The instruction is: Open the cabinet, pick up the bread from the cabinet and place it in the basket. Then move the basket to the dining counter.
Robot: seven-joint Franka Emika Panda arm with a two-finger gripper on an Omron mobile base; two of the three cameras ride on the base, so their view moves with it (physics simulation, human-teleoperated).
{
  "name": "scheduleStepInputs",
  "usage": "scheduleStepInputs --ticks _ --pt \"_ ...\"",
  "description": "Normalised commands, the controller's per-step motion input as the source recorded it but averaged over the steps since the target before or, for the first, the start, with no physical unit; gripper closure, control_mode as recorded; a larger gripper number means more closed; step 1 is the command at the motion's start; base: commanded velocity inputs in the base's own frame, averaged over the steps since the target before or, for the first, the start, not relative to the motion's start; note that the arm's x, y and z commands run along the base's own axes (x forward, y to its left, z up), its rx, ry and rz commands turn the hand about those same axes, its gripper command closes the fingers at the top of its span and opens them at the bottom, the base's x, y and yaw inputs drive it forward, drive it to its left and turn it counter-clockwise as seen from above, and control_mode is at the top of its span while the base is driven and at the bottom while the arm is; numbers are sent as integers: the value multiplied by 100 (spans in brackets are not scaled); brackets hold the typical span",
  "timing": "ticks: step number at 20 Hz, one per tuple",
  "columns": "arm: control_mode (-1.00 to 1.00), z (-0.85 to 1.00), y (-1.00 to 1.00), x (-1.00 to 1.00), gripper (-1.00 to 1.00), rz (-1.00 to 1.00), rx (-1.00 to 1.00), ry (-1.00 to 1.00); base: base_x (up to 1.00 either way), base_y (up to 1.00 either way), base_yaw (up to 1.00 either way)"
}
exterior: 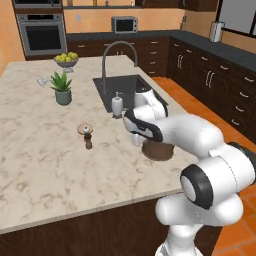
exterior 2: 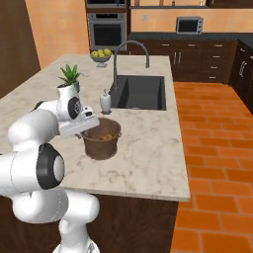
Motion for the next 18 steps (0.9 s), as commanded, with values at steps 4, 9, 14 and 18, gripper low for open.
scheduleStepInputs --ticks 4,9,14,18 --pt "-100 -57 0 69 100 2 0 2 0 0 0" --pt "-100 -60 0 40 100 2 -2 -5 0 0 0" --pt "-100 -40 0 23 100 0 -1 -7 0 0 0" --pt "-100 -14 2 6 100 0 0 -2 0 0 0"
